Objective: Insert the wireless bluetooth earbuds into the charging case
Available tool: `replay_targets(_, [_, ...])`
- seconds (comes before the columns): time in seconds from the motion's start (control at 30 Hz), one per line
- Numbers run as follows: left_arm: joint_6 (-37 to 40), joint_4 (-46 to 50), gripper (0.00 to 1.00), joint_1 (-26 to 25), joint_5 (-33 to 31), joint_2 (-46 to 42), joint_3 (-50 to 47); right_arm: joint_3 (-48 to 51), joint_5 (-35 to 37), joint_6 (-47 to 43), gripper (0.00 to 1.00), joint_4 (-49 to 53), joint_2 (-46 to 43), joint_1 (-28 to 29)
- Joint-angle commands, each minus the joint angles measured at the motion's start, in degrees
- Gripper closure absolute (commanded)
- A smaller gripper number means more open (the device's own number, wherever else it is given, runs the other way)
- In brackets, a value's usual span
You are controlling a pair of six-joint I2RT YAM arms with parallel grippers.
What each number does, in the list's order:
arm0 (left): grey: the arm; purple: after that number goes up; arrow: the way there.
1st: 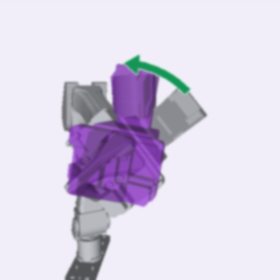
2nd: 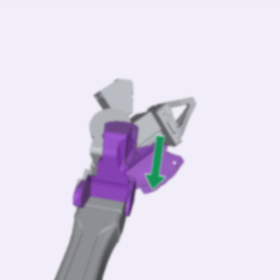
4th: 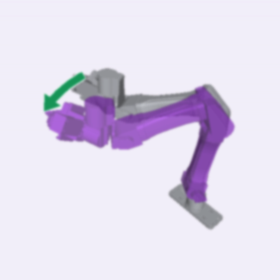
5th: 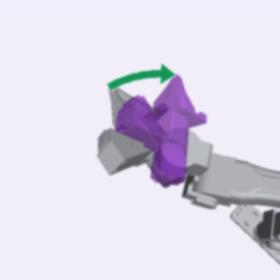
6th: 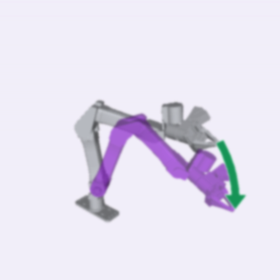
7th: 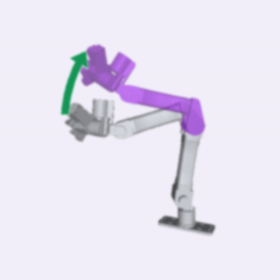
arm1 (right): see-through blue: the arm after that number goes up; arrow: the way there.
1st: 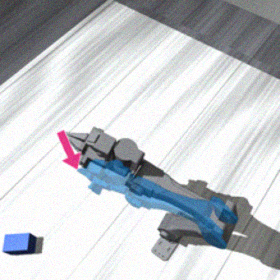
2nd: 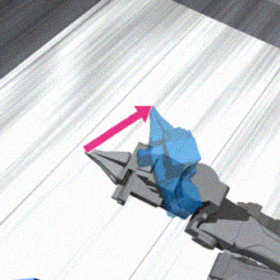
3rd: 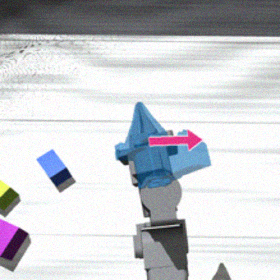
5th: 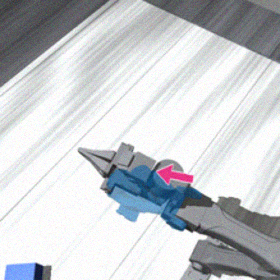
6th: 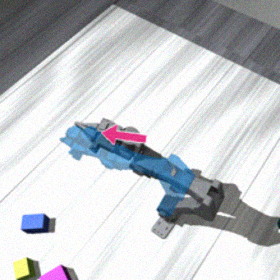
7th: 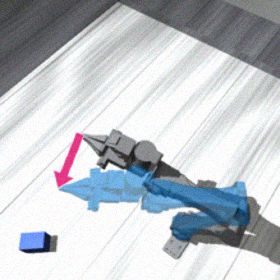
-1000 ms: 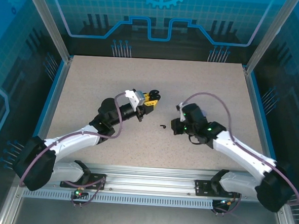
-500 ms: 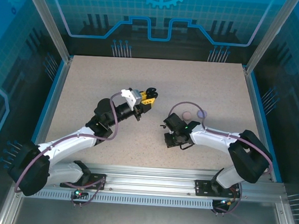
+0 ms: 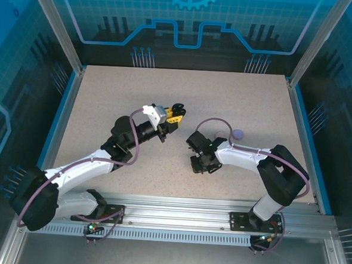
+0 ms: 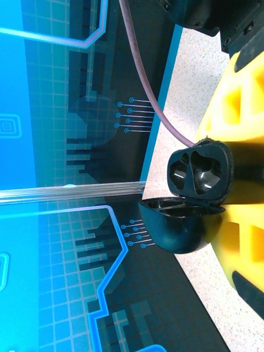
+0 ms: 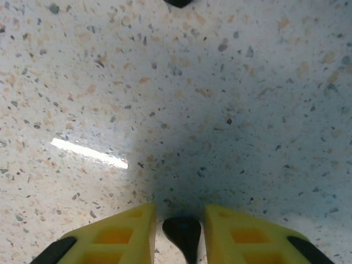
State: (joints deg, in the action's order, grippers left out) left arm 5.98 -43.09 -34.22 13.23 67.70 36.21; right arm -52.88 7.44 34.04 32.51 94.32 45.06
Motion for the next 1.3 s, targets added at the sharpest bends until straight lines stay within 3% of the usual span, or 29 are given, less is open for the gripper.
replay_targets(0.0, [0.0, -1.1, 1.0, 0.5, -0.5, 0.0, -0.4, -3.1, -0.1, 2.0, 0.7, 5.2, 1.7, 0.5])
replay_targets(0.6, [0.3, -1.2, 1.0, 0.5, -0.4, -0.1, -0.6, -4.2, -1.1, -2.8, 0.68, 7.9, 1.6, 0.6])
replay_targets(1.27, [0.0, -0.6, 1.0, 0.5, -0.3, -0.4, -0.6, -5.5, -0.9, -3.5, 0.73, 6.9, 5.5, 0.1])
